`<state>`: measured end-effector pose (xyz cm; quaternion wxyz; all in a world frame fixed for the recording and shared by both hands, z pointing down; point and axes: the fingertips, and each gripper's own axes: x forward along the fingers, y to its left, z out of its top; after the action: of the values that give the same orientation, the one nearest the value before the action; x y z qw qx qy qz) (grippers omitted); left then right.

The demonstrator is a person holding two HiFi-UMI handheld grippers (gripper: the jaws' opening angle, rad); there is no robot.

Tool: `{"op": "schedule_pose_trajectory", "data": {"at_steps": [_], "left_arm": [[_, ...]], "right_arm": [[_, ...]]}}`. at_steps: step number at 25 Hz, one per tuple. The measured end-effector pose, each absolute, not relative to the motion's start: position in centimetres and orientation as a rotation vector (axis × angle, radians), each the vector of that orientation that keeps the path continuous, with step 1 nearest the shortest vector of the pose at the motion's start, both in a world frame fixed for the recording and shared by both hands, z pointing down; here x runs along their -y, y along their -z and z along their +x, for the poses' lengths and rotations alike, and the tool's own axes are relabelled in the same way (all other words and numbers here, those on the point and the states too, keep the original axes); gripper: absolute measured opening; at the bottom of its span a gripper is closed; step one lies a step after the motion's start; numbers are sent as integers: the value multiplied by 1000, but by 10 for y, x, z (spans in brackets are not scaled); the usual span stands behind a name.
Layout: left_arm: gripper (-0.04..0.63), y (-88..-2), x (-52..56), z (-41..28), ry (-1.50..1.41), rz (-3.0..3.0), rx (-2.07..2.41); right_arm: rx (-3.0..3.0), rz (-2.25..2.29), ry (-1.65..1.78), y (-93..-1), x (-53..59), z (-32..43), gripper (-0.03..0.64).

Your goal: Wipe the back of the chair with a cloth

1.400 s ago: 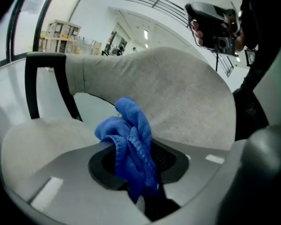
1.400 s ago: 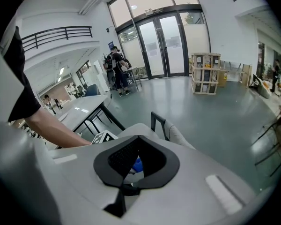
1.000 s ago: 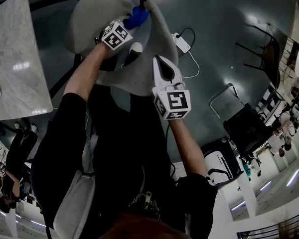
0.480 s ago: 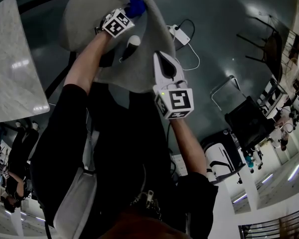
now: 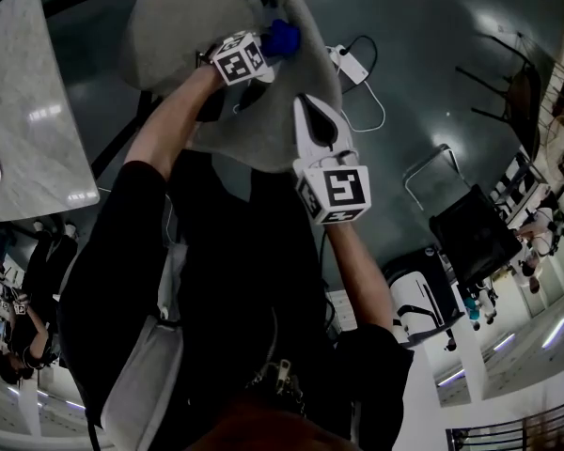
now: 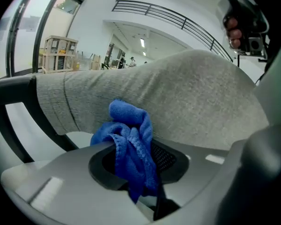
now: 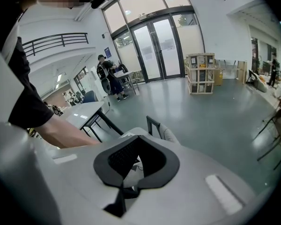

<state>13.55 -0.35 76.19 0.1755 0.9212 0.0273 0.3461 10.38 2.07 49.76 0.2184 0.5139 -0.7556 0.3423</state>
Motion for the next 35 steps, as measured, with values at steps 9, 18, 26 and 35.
{"op": "schedule_pose_trajectory", "data": {"at_steps": [9, 18, 26, 35], "left_arm": [[115, -765, -71, 121, -1022, 2605, -348], [115, -767, -128, 90, -1093, 2550, -563], [115, -778, -172, 44, -1141, 2462, -652], [115, -778, -199, -8, -1221, 2406, -736]], "right_arm": [[2093, 1411, -967, -505, -21, 94, 3], [2089, 1388, -986, -511, -21, 84, 3], [2107, 1370, -983, -515, -17, 64, 3], [2121, 1340, -981, -507, -16, 43, 3]]}}
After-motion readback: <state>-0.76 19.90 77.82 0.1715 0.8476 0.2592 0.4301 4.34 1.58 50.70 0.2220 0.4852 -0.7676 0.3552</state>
